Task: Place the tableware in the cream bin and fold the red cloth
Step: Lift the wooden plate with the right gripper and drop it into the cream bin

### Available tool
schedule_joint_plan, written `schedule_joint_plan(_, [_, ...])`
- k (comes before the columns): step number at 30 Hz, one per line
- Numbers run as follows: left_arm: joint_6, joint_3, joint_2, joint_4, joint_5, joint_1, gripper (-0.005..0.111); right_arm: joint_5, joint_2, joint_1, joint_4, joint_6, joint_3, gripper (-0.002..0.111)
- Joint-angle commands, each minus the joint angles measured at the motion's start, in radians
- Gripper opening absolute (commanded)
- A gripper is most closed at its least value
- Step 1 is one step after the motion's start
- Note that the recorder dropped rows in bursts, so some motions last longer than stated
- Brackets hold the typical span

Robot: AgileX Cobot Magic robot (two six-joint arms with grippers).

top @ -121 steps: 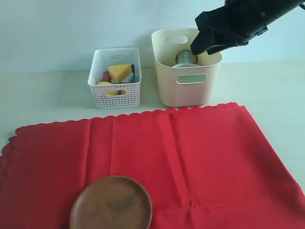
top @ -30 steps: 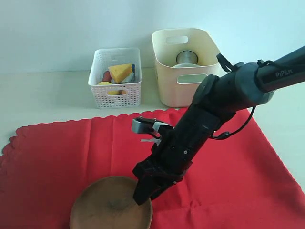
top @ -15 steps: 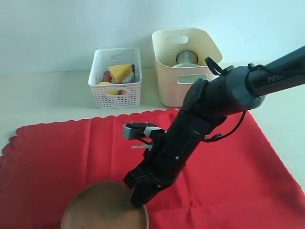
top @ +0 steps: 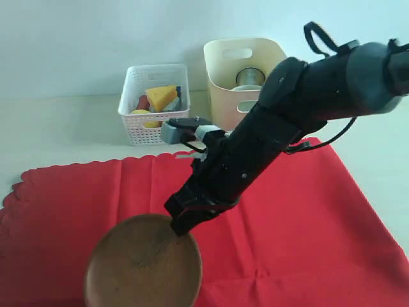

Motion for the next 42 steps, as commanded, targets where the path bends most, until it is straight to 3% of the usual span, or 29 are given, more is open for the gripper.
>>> schedule_joint_plan(1, [0.0,0.002,-0.006,0.0,-0.008,0.003,0.001,0.005,-0.081,0.001,-0.006,0.013,-0.02,0.0])
schedule_joint_plan(18, [0.0,0.002,-0.006,0.0,-0.008,0.003,0.001,0.011,-0.197,-0.028,-0.194,0.197,-0.276,0.0])
schedule_joint_plan(31, [0.0,0.002,-0.006,0.0,-0.008,0.003,0.001,-0.041,-0.158,-0.303,-0.196,0.216,-0.54,0.0])
schedule_joint_plan(42, [0.0,0.002,-0.006,0.0,-0.008,0.003,0.001,-0.135,0.179,-0.503,-0.187,0.282,-0.822,0.0])
